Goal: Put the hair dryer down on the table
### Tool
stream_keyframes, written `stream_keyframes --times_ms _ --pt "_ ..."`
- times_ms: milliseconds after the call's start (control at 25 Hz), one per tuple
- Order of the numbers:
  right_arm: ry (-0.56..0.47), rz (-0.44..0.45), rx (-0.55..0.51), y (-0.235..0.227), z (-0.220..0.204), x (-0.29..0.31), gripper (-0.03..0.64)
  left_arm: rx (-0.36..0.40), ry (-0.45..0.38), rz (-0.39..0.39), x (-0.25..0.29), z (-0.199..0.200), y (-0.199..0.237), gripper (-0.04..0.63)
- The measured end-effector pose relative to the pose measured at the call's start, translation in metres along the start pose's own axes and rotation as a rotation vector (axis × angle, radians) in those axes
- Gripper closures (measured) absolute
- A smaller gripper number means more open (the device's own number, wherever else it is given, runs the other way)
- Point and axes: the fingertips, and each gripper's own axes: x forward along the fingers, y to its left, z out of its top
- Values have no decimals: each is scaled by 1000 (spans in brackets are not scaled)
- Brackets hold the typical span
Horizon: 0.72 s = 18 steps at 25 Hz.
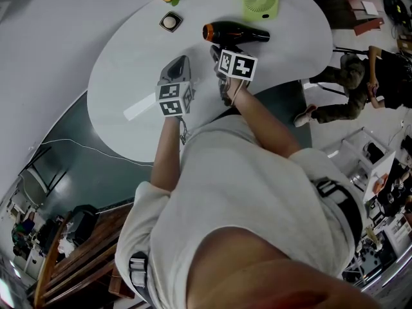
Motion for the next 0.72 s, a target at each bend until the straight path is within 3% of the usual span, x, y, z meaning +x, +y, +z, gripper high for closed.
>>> stream_keyframes --times_ms 720 --pt "45 -25 -21 -1 -6 13 321 -16 13 5 3 -5 4 577"
